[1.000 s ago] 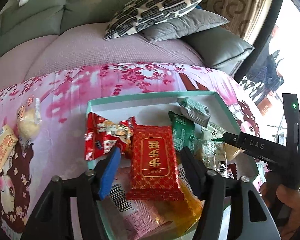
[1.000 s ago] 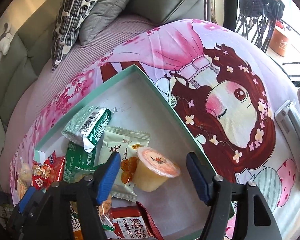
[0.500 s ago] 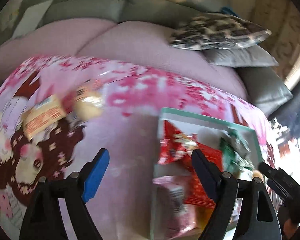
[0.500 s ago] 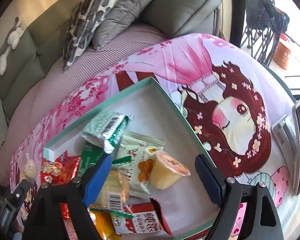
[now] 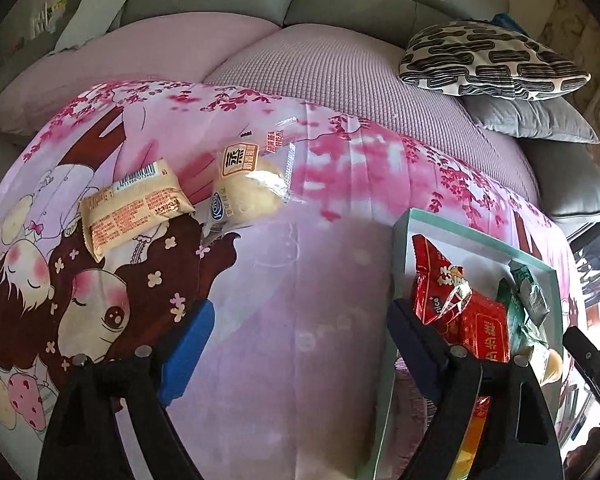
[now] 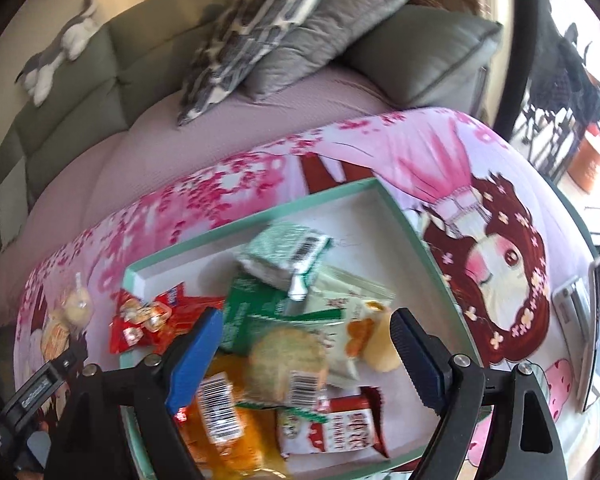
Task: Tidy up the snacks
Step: 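Move both tools back over the remaining snacks, then grasp the beige biscuit pack with the left tool while the right tool grasps the clear-wrapped bun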
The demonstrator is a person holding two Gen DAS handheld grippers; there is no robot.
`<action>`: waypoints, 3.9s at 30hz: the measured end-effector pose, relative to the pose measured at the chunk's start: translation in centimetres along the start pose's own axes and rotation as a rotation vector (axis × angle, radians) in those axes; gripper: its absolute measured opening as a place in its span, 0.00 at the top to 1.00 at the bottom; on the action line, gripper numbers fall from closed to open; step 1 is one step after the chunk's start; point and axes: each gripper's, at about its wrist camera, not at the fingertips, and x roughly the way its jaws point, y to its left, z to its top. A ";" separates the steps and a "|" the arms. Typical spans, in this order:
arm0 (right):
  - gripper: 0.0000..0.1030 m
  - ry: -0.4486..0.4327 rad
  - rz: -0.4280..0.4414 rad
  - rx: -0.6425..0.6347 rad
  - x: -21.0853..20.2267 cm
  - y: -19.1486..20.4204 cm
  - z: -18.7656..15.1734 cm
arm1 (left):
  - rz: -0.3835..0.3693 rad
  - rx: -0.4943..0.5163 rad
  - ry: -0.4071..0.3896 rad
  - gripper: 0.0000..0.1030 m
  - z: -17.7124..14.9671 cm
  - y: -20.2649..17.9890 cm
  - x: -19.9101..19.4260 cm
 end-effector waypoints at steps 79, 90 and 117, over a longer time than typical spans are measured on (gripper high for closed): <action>0.00 0.053 0.273 -0.486 6.9 27.5 -3.5 | 0.131 -0.351 -0.106 0.00 4.9 19.5 1.1; 0.00 0.092 0.267 -0.483 10.4 29.5 -2.5 | 0.071 -0.329 -0.057 0.00 6.1 17.5 3.1; 0.33 0.089 0.254 -0.488 10.7 27.8 -3.6 | 0.097 -0.256 0.049 0.00 5.0 15.9 7.6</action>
